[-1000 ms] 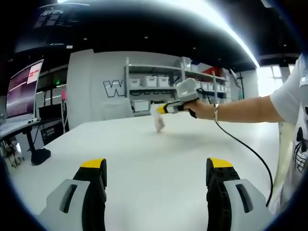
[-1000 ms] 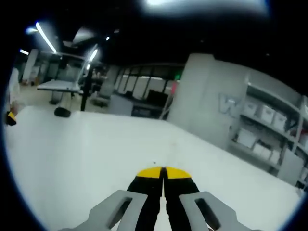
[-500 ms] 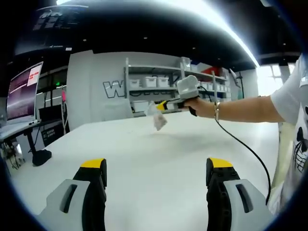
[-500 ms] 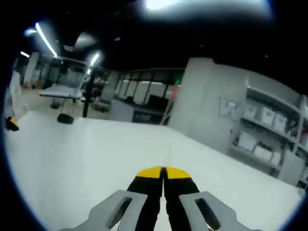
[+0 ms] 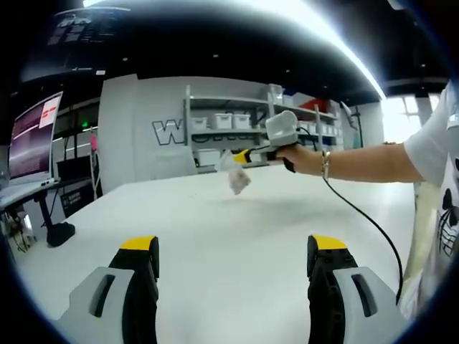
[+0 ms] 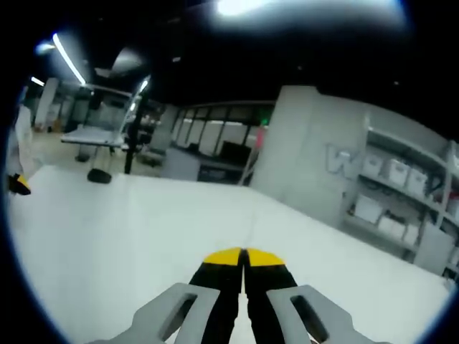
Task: Open the resealable bag by pulling the two sides of the seal apart until the entire bag opening is separated and visibly accessible.
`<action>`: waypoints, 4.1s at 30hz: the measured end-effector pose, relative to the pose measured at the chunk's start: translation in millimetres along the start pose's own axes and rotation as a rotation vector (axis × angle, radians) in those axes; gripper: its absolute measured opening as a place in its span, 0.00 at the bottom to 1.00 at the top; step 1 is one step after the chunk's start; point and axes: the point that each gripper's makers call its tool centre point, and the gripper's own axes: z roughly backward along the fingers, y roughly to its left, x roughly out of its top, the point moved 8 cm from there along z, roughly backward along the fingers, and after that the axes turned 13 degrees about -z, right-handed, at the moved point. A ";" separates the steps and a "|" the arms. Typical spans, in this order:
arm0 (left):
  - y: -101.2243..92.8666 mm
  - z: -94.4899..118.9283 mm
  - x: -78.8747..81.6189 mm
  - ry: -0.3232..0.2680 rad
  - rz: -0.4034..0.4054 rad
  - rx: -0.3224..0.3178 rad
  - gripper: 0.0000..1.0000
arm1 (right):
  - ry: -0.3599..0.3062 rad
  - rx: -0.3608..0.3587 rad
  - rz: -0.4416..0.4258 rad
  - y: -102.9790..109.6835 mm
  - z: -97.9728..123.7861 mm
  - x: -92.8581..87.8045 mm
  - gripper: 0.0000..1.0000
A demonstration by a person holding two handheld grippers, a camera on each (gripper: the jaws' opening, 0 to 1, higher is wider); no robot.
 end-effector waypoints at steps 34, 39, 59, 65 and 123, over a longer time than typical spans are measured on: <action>-8.4 -0.8 1.5 0.003 -0.007 -0.011 0.84 | -0.019 0.020 -0.019 1.0 32.1 -7.6 0.00; -9.1 -1.0 2.2 0.002 -0.008 -0.012 0.84 | -0.021 0.023 -0.020 2.8 38.2 -8.2 0.00; -13.1 0.8 6.2 -0.003 -0.016 -0.015 0.84 | -0.044 0.053 -0.006 14.4 59.6 -6.5 0.00; -13.5 1.0 6.6 -0.004 -0.016 -0.017 0.84 | -0.049 0.057 -0.010 16.6 66.3 -10.0 0.00; -32.3 -3.0 17.5 -0.008 -0.037 -0.038 0.84 | -0.117 0.104 -0.033 30.8 133.1 -12.6 0.00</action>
